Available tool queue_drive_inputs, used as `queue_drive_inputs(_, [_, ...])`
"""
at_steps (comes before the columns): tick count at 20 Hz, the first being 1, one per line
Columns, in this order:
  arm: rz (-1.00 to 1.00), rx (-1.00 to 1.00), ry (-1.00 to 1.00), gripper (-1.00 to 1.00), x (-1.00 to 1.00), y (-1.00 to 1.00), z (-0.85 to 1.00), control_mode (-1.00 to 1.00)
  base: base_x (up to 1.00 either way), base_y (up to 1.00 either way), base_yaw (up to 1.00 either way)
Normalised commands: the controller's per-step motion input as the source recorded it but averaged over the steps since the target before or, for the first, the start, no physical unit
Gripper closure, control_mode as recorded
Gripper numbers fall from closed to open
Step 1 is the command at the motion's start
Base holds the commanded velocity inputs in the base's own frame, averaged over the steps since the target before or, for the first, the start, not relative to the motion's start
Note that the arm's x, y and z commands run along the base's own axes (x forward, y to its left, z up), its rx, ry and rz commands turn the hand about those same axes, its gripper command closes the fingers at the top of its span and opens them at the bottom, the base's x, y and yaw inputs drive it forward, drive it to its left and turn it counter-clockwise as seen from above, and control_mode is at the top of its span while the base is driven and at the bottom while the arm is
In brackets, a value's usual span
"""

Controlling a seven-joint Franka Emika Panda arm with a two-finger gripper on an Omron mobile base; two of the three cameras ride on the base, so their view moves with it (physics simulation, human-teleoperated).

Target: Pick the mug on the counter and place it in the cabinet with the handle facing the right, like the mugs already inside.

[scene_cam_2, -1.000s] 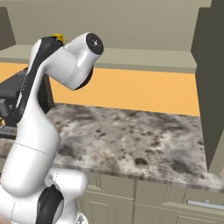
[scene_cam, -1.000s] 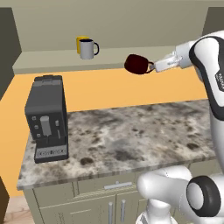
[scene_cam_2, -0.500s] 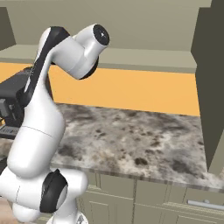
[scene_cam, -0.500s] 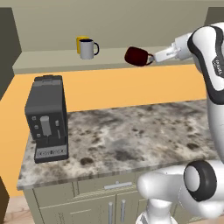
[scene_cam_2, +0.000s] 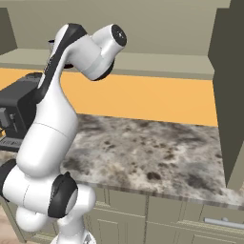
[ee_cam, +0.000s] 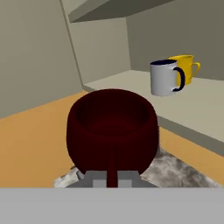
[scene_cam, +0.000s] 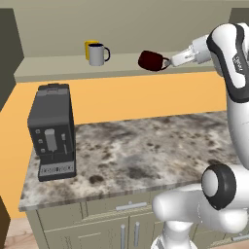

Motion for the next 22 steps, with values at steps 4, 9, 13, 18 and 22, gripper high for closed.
queue_drive_inputs(4, [0.05, -0.03, 0.01, 1.00, 0.02, 0.00, 0.00, -1.00, 0.00, 0.00, 0.00])
queue_drive_inputs(9, [0.03, -0.06, 0.01, 1.00, 0.00, 0.00, -0.04, -1.00, 0.00, 0.00, 0.00])
queue_drive_inputs(13, [0.02, -0.02, 0.01, 1.00, 0.05, 0.00, -0.10, -1.00, 0.00, 0.00, 0.00])
queue_drive_inputs(18, [0.04, 0.00, 0.01, 1.00, 0.22, 0.00, -0.22, -1.00, 0.00, 0.00, 0.00])
queue_drive_inputs(22, [0.03, 0.00, 0.00, 1.00, 0.16, 0.00, -0.08, -1.00, 0.00, 0.00, 0.00])
